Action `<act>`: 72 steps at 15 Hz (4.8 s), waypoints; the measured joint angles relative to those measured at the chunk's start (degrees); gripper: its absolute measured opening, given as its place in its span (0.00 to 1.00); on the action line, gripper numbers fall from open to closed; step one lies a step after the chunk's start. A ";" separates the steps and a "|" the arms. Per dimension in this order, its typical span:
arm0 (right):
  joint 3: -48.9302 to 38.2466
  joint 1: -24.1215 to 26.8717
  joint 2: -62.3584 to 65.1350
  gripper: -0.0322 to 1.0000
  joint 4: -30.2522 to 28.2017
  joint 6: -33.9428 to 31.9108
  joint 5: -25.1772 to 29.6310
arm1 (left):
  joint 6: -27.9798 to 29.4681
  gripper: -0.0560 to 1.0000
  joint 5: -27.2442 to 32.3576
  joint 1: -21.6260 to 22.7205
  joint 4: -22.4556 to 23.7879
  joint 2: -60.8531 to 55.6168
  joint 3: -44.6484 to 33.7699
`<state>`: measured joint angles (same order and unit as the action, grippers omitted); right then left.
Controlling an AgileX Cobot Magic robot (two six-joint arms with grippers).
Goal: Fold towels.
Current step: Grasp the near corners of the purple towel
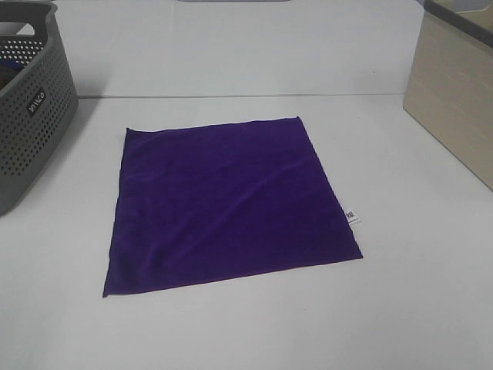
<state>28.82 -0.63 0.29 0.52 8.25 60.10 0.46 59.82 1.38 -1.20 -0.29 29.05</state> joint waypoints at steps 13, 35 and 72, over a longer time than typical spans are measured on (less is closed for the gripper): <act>0.00 0.00 0.00 0.89 2.01 -2.01 0.00 | 0.00 0.99 0.00 0.00 -0.11 0.00 0.00; 31.05 3.09 -88.18 0.87 44.18 37.07 5.90 | -30.77 0.99 -10.89 -1.38 -38.45 77.81 15.76; 32.95 -1.26 -122.04 0.72 46.93 26.47 -8.14 | -44.98 0.90 -19.65 -4.35 -49.22 107.66 15.41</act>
<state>61.76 -1.89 -121.75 47.44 34.72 51.97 -44.52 40.16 -2.98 -50.42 107.37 44.46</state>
